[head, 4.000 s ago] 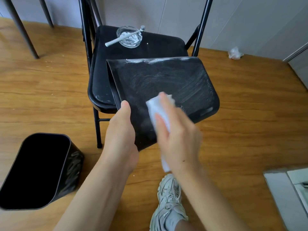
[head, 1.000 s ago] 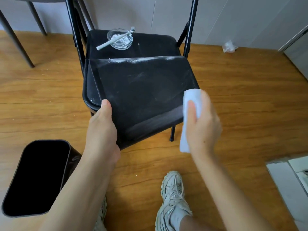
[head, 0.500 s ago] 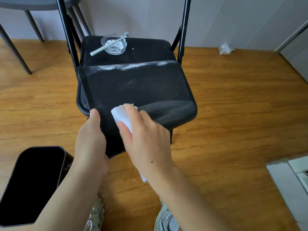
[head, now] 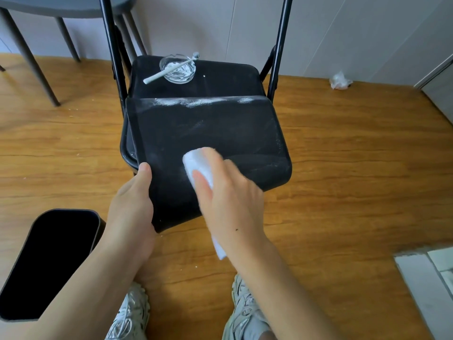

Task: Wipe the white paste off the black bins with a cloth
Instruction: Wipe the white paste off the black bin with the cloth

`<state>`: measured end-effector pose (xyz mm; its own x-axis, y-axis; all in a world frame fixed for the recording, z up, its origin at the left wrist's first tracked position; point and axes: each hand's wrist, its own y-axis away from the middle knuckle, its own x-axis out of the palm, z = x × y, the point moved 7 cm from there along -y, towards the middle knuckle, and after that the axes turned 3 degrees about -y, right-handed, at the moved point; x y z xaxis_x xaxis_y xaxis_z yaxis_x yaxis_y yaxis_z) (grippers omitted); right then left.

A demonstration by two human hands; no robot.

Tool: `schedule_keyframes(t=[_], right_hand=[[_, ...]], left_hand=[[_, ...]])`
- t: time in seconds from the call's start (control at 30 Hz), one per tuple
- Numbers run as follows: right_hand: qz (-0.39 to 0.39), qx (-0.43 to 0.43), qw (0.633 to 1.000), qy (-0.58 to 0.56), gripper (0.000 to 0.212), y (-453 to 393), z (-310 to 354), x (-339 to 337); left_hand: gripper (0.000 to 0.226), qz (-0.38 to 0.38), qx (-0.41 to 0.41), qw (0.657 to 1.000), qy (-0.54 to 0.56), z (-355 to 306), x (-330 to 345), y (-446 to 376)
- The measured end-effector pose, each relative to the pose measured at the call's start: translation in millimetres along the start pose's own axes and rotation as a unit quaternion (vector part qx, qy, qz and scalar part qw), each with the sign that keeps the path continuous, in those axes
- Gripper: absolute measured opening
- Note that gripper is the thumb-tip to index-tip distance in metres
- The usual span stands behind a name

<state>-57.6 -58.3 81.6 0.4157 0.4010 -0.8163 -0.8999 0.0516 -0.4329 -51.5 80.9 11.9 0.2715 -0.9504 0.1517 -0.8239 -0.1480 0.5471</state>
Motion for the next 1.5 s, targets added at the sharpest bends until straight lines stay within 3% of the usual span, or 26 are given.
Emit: schedule_keyframes(t=[0.1,0.27,0.43,0.63,0.77,1.0,1.17,1.5], right_hand=[[-0.050,0.085,0.995,0.032,0.035,-14,-48,-19],[-0.061,0.213,0.974,0.037,0.042,-22,-118,-38],[-0.058,0.115,0.989,0.066,0.036,-22,-58,-25],[0.044,-0.052,0.997,0.027,0.032,-3,49,28],[0.055,-0.059,0.995,0.060,0.032,-2,28,20],[-0.006,0.140,0.984,0.108,0.039,-21,-91,-31],[-0.020,0.166,0.978,0.121,0.039,-30,-88,-34],[0.007,-0.071,0.996,0.046,0.027,-50,66,30]], left_hand=[[0.029,0.015,0.003,1.000,-0.009,1,0,-1],[0.036,0.032,0.033,0.999,-0.027,1,2,-5],[0.037,0.031,0.064,0.997,-0.037,2,7,-6],[0.046,0.023,0.068,0.996,-0.059,-3,1,-7],[0.046,0.020,0.073,0.995,-0.058,0,-4,-5],[0.040,0.016,0.060,0.998,-0.022,-6,4,-1],[0.037,0.016,0.060,0.998,-0.017,-5,4,-2],[0.040,-0.004,0.096,0.994,-0.043,-4,0,-10]])
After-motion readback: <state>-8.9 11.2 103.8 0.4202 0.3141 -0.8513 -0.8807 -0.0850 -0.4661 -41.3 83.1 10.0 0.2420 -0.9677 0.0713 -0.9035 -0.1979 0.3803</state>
